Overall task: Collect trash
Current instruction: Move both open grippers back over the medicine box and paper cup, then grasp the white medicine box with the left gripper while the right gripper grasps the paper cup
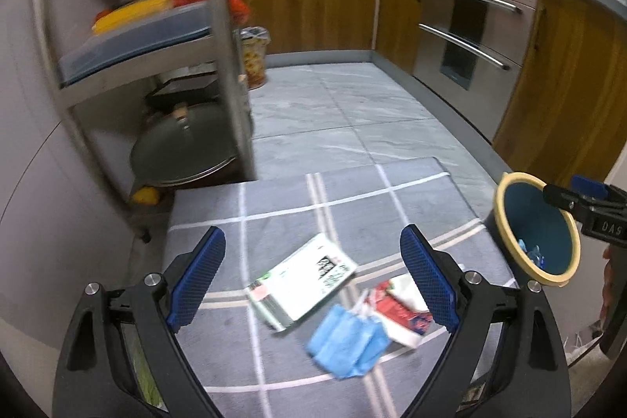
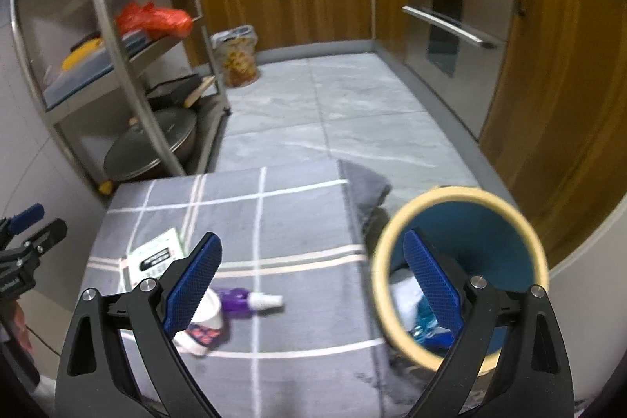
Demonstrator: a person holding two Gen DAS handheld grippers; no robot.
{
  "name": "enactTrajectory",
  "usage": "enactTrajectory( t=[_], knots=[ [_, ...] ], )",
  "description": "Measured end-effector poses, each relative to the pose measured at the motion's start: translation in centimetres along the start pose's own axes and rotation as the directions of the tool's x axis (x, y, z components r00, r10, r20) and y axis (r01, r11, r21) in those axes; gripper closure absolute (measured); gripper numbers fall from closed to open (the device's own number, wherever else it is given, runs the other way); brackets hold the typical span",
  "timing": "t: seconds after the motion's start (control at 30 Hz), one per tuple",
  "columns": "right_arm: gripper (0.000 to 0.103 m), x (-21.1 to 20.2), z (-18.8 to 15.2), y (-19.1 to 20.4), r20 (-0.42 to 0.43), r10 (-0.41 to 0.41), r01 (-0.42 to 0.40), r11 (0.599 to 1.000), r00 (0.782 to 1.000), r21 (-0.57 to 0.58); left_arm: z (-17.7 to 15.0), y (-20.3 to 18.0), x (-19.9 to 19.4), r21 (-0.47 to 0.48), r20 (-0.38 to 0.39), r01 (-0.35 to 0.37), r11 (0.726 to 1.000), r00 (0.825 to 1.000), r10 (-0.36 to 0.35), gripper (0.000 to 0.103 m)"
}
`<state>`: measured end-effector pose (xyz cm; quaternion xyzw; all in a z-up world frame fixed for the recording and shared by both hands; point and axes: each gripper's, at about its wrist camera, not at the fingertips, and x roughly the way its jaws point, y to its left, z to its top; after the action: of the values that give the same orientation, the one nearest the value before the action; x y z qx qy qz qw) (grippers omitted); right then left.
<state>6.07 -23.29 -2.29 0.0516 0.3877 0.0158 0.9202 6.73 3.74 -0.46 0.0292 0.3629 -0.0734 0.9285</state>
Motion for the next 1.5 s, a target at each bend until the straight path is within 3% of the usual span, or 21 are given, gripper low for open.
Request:
enactTrajectory(
  t=[0.17,0.37,0.5,0.67,0.87,1.03,1.2,1.27,1.5],
  knots=[
    [0.009,1.4,-0.4,3.0,-0.045,0.019,-0.021,0.999,0.999,-0.04,-1.1,2.3,0.8,-0.01,-0.033,-0.033,0.999,0.999,0.033,0.013],
    [0.009,3.7,-1.3,5.8,-0.114,0.02,-0.031,0.995,0.993,-0.092,-2.9,4.7,3.8,-0.005,-0.13,-0.063,0.998,0.99,0.061,0.013],
    [0.009,5.1,-1.9,7.2,-0.154,0.022,-0.039,0.994,0.988,-0.105,-4.5,5.3,6.5,0.04,-0.21,-0.067,0.997,0.975,0.074,0.013],
    [0.009,6.7,-2.6,7.4,-0.177,-0.005,-0.026,0.984,0.984,-0.175,-6.1,4.2,9.8,0.143,-0.279,-0.023,0.99,0.958,0.063,0.013],
    [0.009,8.6,-3.1,5.0,-0.223,-0.038,0.001,0.986,0.974,-0.165,-6.1,1.1,12.6,0.236,-0.273,0.066,0.97,0.962,0.0,0.013],
    [0.009,9.4,-3.4,4.0,-0.243,-0.033,-0.011,0.984,0.97,-0.178,-6.4,-0.3,15.2,0.3,-0.296,0.089,0.95,0.955,0.005,0.013],
    [0.009,9.8,-3.5,3.8,-0.257,-0.004,-0.042,0.984,0.966,-0.172,-6.5,-1.3,17.0,0.306,-0.332,0.15,0.94,0.942,-0.042,0.013],
    [0.009,9.7,-3.5,4.0,-0.261,0.015,-0.063,0.982,0.965,-0.176,-6.7,-1.5,17.2,0.322,-0.324,0.144,0.936,0.946,-0.035,0.011],
    [0.009,8.9,-4.8,6.4,-0.307,0.109,-0.179,0.961,0.945,-0.211,-6.3,0.4,18.0,0.24,-0.332,0.108,0.965,0.943,-0.023,0.01]
  ],
)
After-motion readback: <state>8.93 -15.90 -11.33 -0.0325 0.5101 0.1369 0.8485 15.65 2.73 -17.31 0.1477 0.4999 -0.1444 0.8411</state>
